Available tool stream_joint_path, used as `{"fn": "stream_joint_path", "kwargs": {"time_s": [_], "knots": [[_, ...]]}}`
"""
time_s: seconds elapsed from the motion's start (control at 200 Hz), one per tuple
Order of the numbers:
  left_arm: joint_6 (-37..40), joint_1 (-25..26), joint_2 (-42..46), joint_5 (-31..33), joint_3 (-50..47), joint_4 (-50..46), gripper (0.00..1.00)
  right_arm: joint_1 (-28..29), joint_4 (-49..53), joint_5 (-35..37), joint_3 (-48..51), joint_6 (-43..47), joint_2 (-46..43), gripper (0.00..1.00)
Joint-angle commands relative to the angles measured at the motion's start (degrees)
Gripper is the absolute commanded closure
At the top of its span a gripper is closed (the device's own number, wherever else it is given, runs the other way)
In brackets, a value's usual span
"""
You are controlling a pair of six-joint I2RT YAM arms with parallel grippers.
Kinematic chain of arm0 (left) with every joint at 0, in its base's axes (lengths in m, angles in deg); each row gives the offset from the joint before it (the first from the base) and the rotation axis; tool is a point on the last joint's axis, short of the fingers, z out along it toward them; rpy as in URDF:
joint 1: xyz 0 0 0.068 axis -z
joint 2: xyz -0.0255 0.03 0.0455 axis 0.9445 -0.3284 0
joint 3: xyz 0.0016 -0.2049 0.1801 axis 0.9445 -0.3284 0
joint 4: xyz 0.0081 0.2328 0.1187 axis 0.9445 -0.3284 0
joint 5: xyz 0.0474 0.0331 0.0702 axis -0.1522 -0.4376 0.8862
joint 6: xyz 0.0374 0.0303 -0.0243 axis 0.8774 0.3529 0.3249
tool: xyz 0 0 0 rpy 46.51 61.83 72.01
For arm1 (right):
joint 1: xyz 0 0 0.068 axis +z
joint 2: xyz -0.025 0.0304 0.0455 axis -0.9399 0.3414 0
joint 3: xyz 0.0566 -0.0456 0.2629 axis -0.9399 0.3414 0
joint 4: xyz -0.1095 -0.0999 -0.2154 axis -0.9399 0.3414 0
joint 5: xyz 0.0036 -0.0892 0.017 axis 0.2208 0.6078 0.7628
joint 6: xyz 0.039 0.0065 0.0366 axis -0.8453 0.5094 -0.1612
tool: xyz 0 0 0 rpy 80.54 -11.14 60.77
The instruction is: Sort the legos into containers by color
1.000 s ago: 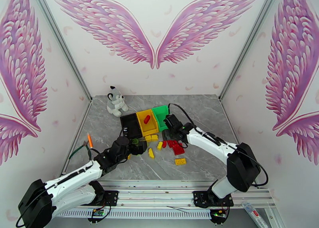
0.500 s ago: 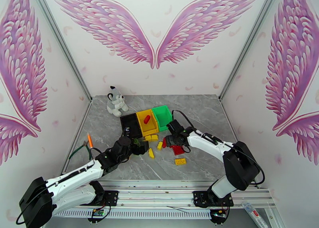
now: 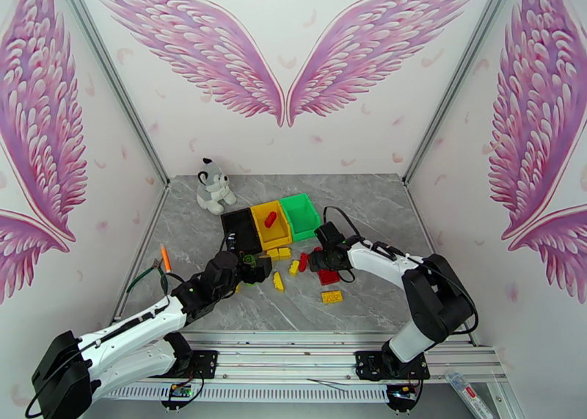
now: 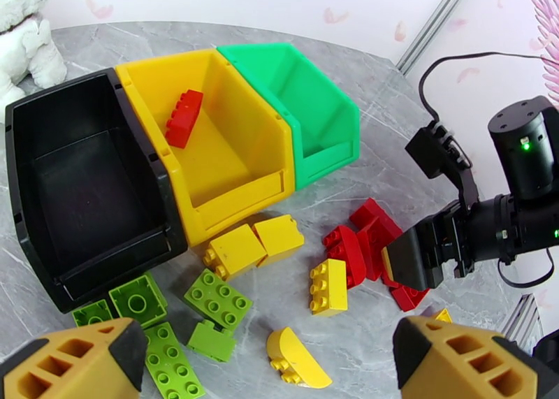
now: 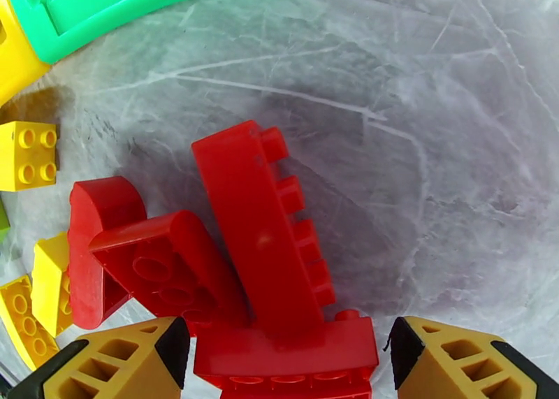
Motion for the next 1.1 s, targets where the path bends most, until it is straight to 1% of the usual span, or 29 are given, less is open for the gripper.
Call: {"fn": "stream_joint_path", "kwargs": {"time_s": [0.0, 0.115, 0.295, 0.41, 0.49, 0.65, 0.75, 0.83, 0.905, 0.985, 1.095], "knots": [[0.6, 0.3, 1.1, 0.7, 1.6, -1.1, 0.01, -0.4, -1.2, -1.3, 0.4, 0.4, 1.2, 0.23], [0.6, 0.3, 1.0, 0.7, 1.6, -1.1, 0.01, -0.4, -0.3, -0.4, -0.5, 0.3, 2.6, 0.25], [0.7, 0.3, 1.0, 0.7, 1.6, -1.2, 0.01, -0.4, 0.0, 0.3, -0.7, 0.0, 3.0, 0.27], [0.8, 0.3, 0.9, 0.9, 1.6, -1.2, 0.01, -0.4, 0.1, 0.4, -0.6, 0.0, 2.6, 0.35], [0.8, 0.2, 1.0, 1.4, 1.6, -1.2, 0.01, -0.4, 0.1, 0.5, -0.3, -0.1, 1.1, 0.4], [0.8, -0.6, 0.4, 2.1, 1.8, -1.2, 0.01, -0.3, 1.0, -0.6, 0.0, -0.9, -4.2, 0.45], [0.6, -1.8, 0.3, 2.2, 2.1, -1.8, 0.01, 0.9, 1.8, -1.4, -0.9, -1.5, -7.5, 0.47], [0.2, -3.0, 0.8, 2.1, 1.9, -1.7, 0.01, 2.7, 2.1, -2.0, -3.0, -1.9, -8.4, 0.48], [-0.4, -4.7, 1.5, 1.9, 1.7, -2.1, 0.01, 4.6, 2.3, -3.8, -6.4, -2.5, -7.1, 0.49], [-1.2, -7.0, 2.4, 1.0, 0.8, -1.9, 0.01, 6.4, 3.0, -4.5, -11.4, -3.1, -3.7, 0.5], [-2.8, -10.7, 3.3, -1.1, -0.7, -1.3, 0.01, 8.7, 3.8, -4.3, -20.8, -3.3, 2.7, 0.51]]}}
